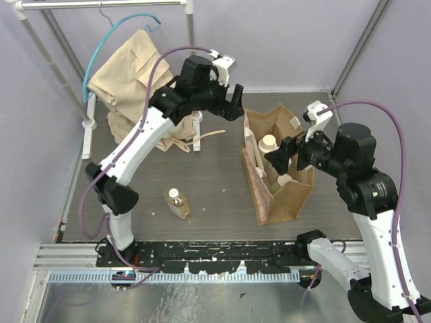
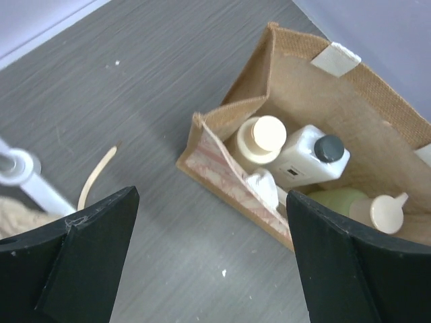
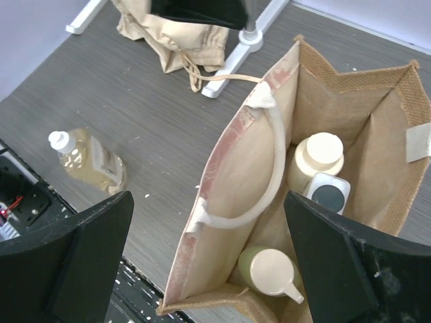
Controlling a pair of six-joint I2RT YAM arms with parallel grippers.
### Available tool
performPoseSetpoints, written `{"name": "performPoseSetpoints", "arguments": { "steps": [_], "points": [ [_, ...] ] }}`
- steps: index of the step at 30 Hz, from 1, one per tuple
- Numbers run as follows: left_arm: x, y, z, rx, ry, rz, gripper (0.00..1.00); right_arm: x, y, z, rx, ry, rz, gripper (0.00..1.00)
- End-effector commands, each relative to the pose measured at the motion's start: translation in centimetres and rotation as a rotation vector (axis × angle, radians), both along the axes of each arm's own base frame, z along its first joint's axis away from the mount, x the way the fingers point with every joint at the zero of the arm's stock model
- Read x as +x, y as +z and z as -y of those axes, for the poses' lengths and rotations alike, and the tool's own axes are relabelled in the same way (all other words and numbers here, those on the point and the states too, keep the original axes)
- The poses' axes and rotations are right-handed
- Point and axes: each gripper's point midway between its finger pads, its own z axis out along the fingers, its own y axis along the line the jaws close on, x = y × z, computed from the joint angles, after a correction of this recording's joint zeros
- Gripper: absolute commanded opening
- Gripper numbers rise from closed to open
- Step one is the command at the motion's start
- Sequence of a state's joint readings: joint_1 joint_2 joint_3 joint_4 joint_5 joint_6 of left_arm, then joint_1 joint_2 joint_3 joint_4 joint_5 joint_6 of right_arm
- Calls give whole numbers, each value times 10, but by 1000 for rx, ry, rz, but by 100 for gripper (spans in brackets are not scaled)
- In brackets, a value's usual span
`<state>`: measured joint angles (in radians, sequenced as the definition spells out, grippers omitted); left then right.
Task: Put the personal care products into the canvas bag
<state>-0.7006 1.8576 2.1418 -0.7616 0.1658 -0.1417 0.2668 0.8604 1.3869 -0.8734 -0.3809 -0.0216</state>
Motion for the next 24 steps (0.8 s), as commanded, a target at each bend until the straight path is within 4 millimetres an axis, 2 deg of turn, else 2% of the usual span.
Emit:
{"name": "performPoseSetpoints", "arguments": {
  "steps": [1,6,11,14,18,24],
  "points": [
    [9,-13,22,40,-126,13,98,-14,8,-12,34,92,21,100],
    [15,-32,40,37,-187,4,98,-23,-1,-29,78,196,-18,100],
    [20,-46,49,41,-214,-11,98,-22,-4,-29,70,192,-21,100],
    [19,-48,46,45,-207,-19,98,-21,-4,-31,71,203,-26,100],
    [15,-40,27,71,-143,14,98,-18,-11,-36,70,216,-50,100],
    [5,-17,-30,137,7,64,98,-12,-24,-48,73,244,-80,100]
  ]
}}
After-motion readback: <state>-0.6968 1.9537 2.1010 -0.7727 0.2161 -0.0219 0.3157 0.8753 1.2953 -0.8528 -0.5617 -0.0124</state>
